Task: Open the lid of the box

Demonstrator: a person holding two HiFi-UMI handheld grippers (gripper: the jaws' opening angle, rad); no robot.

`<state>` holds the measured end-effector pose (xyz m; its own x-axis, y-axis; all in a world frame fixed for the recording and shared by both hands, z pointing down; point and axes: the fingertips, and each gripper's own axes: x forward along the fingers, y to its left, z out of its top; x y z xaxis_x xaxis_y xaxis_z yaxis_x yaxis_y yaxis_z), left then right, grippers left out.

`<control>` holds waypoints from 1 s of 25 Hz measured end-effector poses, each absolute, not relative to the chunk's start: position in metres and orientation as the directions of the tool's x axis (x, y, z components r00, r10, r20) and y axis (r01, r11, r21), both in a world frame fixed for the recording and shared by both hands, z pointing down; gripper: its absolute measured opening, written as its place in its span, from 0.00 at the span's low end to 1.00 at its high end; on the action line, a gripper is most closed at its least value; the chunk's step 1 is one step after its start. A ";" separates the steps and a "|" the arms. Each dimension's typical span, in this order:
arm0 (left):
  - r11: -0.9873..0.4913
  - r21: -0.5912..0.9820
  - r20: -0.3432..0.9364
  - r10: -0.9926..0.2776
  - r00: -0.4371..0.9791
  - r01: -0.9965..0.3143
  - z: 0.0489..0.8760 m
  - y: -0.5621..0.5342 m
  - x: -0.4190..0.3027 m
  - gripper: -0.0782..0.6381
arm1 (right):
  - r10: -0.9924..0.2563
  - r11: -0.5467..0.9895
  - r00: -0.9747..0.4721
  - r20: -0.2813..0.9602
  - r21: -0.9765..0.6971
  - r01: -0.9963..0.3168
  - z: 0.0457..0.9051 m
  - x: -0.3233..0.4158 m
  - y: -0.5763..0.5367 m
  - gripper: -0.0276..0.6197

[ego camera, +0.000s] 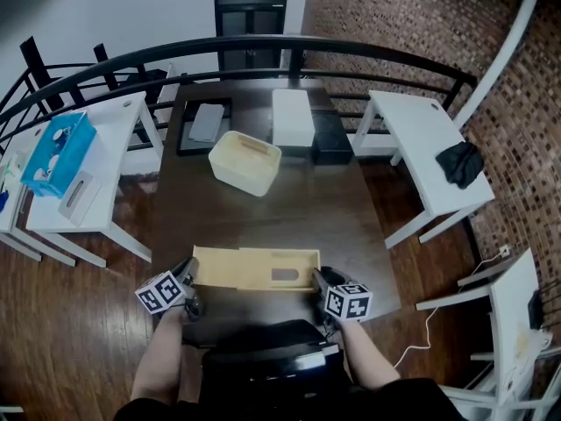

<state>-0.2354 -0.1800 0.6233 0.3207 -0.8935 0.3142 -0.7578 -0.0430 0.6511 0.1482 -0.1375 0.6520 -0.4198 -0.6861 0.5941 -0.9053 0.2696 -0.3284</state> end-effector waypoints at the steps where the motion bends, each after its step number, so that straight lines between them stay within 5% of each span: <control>1: -0.030 0.660 0.312 -0.898 0.309 -0.751 0.624 -0.180 -0.240 0.18 | -0.687 0.267 -0.417 0.594 -0.328 -0.906 0.653 0.149 -0.138 0.22; 25: 0.095 0.637 0.338 -0.926 0.166 -0.765 0.630 -0.177 -0.306 0.18 | -0.683 0.272 -0.414 0.602 -0.316 -0.909 0.653 0.146 -0.136 0.22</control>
